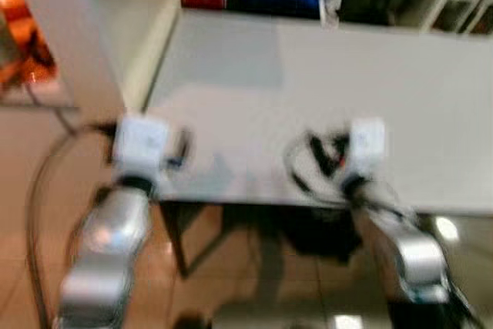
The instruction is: Setting the table
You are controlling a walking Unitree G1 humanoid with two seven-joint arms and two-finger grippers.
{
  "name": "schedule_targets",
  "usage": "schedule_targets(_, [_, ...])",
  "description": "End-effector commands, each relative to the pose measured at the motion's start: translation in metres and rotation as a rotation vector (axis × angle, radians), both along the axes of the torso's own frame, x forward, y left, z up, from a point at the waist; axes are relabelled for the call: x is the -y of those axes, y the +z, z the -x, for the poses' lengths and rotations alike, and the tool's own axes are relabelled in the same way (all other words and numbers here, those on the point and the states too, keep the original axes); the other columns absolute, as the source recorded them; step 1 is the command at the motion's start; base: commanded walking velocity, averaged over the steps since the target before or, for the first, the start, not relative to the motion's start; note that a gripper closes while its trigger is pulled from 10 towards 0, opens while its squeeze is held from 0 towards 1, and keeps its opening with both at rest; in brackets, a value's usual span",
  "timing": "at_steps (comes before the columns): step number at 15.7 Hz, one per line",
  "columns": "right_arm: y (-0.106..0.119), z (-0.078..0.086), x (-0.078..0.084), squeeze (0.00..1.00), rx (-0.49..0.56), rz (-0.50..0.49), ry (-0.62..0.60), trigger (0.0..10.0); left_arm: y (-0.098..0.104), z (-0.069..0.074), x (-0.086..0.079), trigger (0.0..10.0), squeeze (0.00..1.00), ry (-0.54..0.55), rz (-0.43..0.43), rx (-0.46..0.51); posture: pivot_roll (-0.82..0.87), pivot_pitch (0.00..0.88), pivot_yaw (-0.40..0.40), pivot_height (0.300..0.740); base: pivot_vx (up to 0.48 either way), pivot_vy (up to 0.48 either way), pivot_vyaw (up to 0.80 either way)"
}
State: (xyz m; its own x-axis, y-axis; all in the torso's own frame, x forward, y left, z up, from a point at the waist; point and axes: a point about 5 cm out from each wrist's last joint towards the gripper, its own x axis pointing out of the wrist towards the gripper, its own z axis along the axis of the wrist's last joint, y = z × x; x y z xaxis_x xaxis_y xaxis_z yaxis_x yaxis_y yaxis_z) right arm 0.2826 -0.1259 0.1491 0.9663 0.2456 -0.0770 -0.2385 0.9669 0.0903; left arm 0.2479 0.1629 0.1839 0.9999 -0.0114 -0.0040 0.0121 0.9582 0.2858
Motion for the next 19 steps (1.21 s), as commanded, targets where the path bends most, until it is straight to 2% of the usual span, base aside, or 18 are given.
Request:
schedule_targets(1, [-0.008,0.004,0.013,0.00,-0.033,0.017,-0.031,10.0,0.002,0.002,0.009,10.0,0.00,-0.053,0.002,0.001,0.01,0.056,-0.075,0.740,0.000,0.480,0.00])
schedule_targets(3, [-0.009,0.008,0.012,0.00,-0.023,0.034,0.004,10.0,0.005,0.003,0.009,10.0,0.00,-0.074,-0.008,0.010,0.01,0.054,-0.073,0.740,0.000,0.480,0.00])
schedule_targets(6, [-0.010,0.016,0.015,0.00,-0.008,0.055,0.064,10.0,0.000,0.009,0.011,10.0,0.00,-0.120,-0.020,-0.012,0.02,0.050,-0.060,0.740,0.000,0.480,0.62])
schedule_targets(8, [-0.012,0.024,0.023,0.00,-0.007,0.069,0.121,10.0,-0.007,0.020,0.019,10.0,0.00,-0.230,-0.063,-0.043,0.02,0.046,-0.058,0.740,0.000,0.480,0.33])
schedule_targets(9, [-0.011,0.025,0.026,0.00,0.001,0.066,0.119,10.0,-0.006,0.021,0.020,10.0,0.00,-0.239,-0.057,-0.044,0.02,0.044,-0.058,0.740,0.000,0.480,0.00])
schedule_targets(15, [-0.009,0.030,0.025,0.00,0.022,0.023,0.057,10.0,-0.002,0.007,0.021,10.0,0.00,-0.226,-0.039,-0.026,0.00,0.037,0.009,0.740,0.000,0.480,0.00])
schedule_targets(16, [-0.004,0.034,0.021,0.00,0.043,0.031,0.046,10.0,-0.003,-0.001,0.014,10.0,0.00,-0.176,-0.017,-0.027,-0.05,0.038,0.041,0.740,0.000,0.480,-0.80])
schedule_targets(19, [0.003,0.036,0.019,0.00,0.065,0.038,0.029,10.0,-0.002,-0.010,0.012,10.0,0.00,-0.110,0.010,-0.007,-0.06,0.038,0.034,0.740,0.000,0.480,-0.80])
